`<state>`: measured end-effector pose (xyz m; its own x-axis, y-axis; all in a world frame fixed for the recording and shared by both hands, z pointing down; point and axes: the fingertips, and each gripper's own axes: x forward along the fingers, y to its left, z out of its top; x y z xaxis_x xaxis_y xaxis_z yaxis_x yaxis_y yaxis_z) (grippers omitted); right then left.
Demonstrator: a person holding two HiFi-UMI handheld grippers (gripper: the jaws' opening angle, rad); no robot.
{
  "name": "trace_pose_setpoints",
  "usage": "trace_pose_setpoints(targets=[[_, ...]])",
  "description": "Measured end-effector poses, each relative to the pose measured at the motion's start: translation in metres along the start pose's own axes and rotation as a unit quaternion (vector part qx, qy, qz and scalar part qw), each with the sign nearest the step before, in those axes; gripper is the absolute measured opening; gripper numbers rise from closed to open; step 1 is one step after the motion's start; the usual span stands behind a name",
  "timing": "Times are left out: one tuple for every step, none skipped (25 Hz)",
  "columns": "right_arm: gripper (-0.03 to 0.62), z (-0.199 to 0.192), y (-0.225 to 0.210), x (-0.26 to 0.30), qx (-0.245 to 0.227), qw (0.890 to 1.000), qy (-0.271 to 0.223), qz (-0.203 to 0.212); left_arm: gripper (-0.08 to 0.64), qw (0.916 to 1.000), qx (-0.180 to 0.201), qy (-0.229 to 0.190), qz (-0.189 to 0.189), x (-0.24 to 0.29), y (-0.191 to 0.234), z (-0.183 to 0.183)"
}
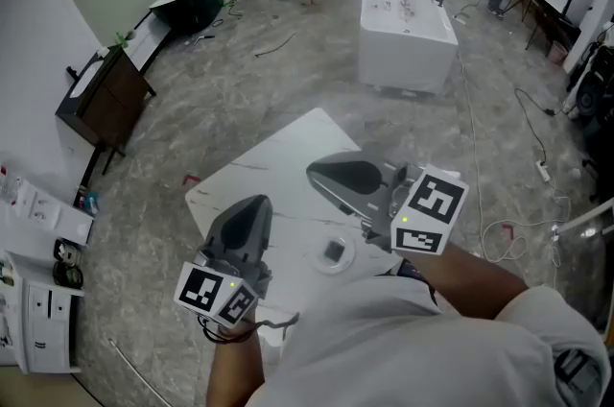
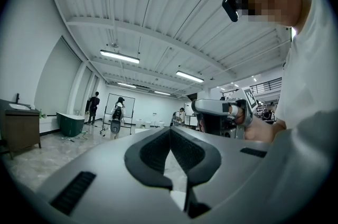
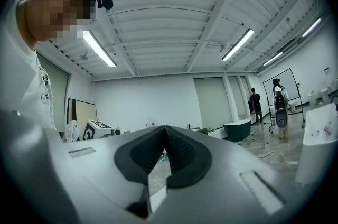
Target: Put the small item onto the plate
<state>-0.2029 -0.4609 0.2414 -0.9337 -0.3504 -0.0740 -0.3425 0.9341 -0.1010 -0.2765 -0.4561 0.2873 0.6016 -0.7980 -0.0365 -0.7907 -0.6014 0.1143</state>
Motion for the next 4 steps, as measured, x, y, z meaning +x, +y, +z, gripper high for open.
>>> trace_pose_setpoints(targets=[[0.002, 0.0012, -0.0001, 0.0011, 0.0, 1.0, -0.001, -0.001, 0.005, 1.0, 0.001, -0.001, -0.002, 0.0001, 0.0004, 0.002], [0.002, 0.0025, -0.0004, 0.0022, -0.001, 1.0, -0.002, -0.002, 0.006, 1.0, 0.004, -0.002, -0.003, 0.0003, 0.0008, 0.0039], [0.002, 0.0036, -0.0006, 0.0032, -0.001, 1.0, -0.003, -0.003, 0.005, 1.0, 0.007, -0.002, -0.004, 0.0004, 0.0014, 0.0056], [0.002, 0.0047, -0.0009, 0.0042, -0.002, 1.0, -0.004, -0.004, 0.005, 0.9999, 0.01, -0.003, -0.005, 0.0006, 0.0019, 0.0073]])
